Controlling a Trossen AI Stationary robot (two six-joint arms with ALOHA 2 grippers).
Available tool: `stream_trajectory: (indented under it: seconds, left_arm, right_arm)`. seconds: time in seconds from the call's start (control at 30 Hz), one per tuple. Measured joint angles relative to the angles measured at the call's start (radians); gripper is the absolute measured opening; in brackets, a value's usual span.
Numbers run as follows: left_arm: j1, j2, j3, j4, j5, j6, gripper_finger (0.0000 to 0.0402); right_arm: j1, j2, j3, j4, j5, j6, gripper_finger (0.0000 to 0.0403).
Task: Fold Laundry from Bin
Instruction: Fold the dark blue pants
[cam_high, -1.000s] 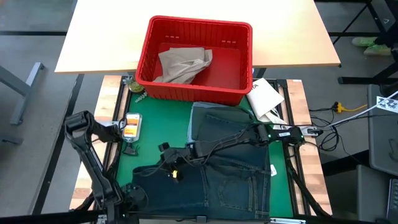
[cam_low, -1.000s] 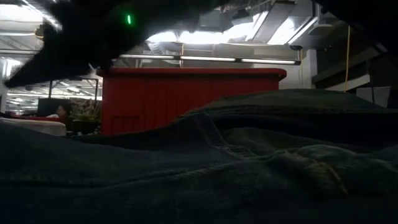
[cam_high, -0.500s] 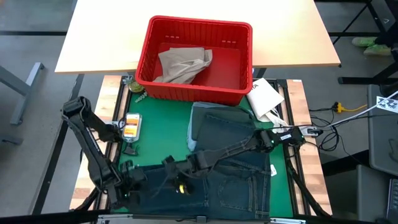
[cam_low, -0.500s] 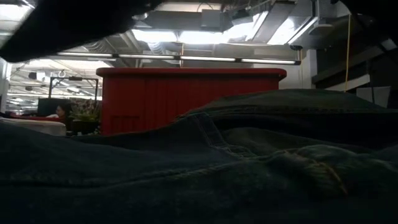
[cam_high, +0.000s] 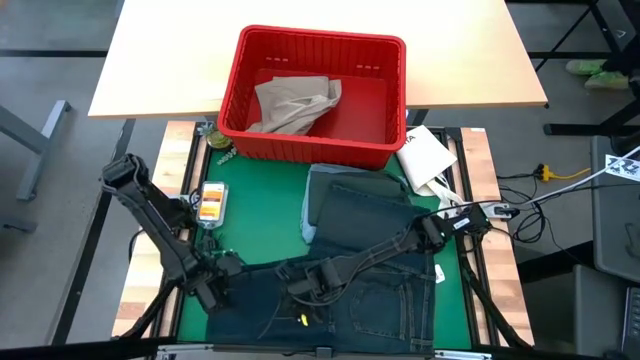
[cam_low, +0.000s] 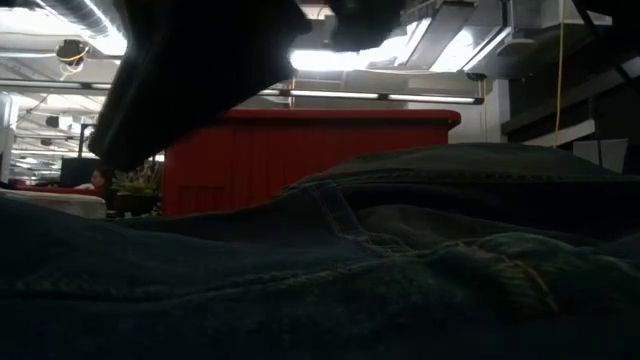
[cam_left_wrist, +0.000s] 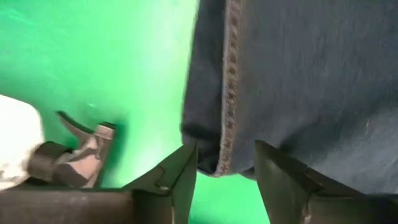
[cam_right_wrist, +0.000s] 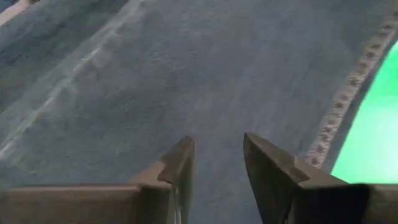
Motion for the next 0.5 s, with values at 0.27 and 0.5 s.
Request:
stream_trajectory:
  seconds: [0.27, 0.5]
  left_arm:
    - [0.034, 0.0, -0.12, 0.089, 0.101, 0.078, 0.0156]
    - [0.059, 0.0, -0.158, 0.128, 0.187, 0.12, 0.0132]
  right_arm:
    - [0.022, 0.0, -0.001, -0.094, 0.042, 0.014, 0.0137]
    - [0.034, 0.0, -0.001, -0.103, 0.052, 0.019, 0.0137]
